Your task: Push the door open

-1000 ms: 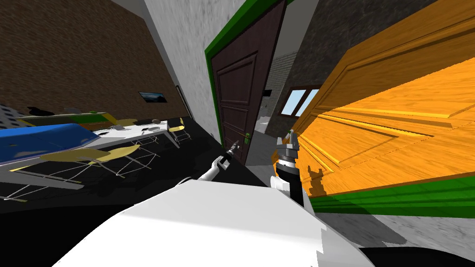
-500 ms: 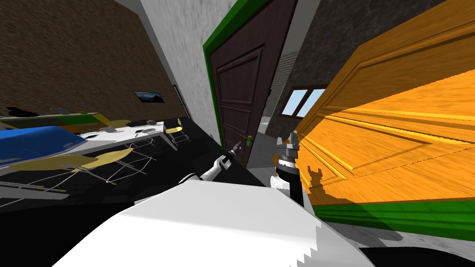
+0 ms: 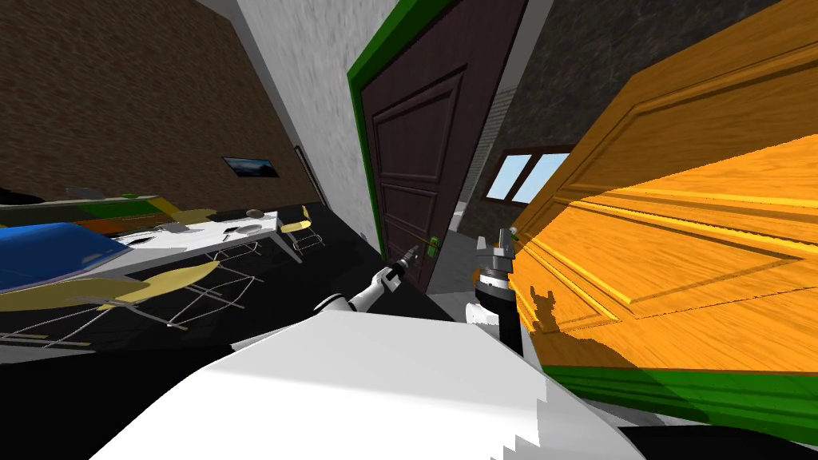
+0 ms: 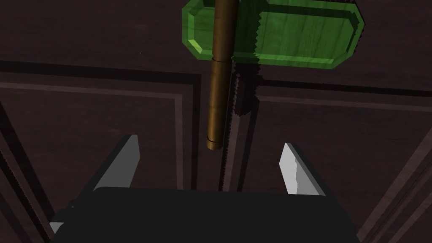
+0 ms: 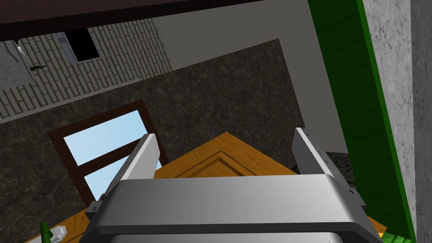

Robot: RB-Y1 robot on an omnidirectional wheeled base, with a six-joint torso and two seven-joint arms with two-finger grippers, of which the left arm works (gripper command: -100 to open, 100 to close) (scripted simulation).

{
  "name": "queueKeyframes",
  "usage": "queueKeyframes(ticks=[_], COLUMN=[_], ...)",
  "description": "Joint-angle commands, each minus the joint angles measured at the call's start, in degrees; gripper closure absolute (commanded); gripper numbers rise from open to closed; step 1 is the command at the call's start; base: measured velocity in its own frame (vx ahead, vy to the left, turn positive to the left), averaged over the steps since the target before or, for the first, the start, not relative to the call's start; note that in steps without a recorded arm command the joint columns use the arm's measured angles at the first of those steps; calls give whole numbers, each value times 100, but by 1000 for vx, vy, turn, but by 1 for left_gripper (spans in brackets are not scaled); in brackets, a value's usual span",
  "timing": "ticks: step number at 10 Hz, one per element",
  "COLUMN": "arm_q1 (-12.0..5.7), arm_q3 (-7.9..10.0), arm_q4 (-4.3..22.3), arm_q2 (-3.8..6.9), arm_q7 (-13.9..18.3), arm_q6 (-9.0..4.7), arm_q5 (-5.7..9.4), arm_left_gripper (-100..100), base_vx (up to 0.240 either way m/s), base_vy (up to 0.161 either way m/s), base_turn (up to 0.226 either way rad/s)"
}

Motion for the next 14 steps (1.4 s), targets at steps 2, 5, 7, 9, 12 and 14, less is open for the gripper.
queueKeyframes(ticks=[2,5,7,9,12,14], arm_q1=[-2,-1,1,3,8,8], arm_q3=[26,64,105,137,121,121], arm_q4=[26,54,84,107,70,70], arm_q2=[142,207,155,18,67,67], arm_q7=[-21,-53,-86,-113,-96,-96], arm_q6=[0,-10,-21,-30,-4,-4], arm_q5=[5,14,23,30,27,27], arm_left_gripper=[-100,-100,-100,-100,100,100], base_vx=[73,163,164,180,16,-4], base_vy=[-7,-116,-116,-131,-10,7], base_turn=[-25,-19,-31,-27,-3,-10])
